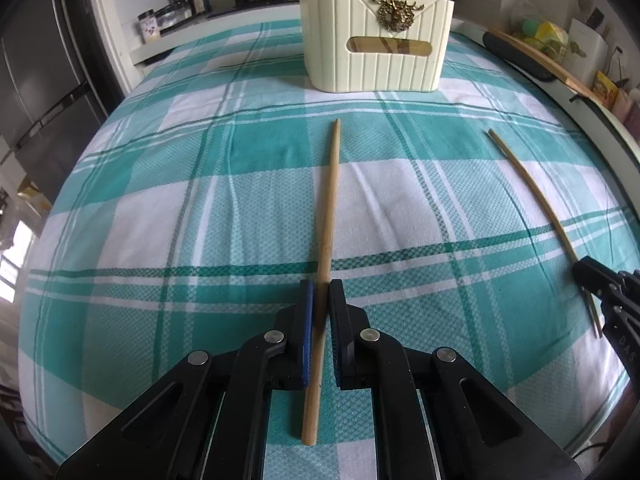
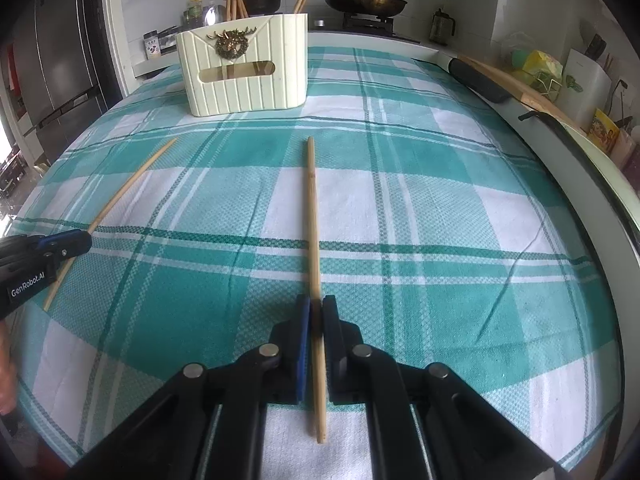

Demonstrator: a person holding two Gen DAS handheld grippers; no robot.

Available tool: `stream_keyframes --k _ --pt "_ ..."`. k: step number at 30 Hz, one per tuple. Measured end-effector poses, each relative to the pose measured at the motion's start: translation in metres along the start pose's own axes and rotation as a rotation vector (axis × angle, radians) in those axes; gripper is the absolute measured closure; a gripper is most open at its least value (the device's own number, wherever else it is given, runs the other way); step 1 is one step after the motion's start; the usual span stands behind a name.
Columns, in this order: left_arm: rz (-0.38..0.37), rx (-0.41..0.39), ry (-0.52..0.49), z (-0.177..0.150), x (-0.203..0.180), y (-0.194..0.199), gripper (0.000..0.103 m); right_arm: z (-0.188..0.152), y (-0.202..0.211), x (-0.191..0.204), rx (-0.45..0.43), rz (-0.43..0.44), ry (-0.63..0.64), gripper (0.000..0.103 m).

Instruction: Organize utensils

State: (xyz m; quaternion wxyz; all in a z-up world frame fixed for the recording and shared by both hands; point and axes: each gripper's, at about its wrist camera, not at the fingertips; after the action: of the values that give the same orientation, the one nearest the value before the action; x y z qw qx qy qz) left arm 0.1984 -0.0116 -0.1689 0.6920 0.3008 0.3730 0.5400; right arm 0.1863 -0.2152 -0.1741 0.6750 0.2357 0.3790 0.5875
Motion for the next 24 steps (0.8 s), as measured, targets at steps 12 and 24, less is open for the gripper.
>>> stream_keyframes --k 12,24 --pt "-0.092 0.008 0.017 0.003 0.008 0.012 0.048 0.005 0.001 -0.016 0.051 0.086 -0.044 0.063" --pt "-0.221 0.144 -0.086 0.093 0.023 -0.033 0.029 0.091 -0.051 0.000 0.183 0.180 0.161 0.063"
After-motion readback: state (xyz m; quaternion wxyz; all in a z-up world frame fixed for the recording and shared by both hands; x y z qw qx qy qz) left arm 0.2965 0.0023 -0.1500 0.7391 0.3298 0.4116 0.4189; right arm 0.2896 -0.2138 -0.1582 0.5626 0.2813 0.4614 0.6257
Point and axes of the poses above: each gripper's, at about its wrist camera, not at the fingertips, and y roughly against the way its jaws point, x to its left, z to its top, and after that the axes turned 15 degrees about -z, right-handed
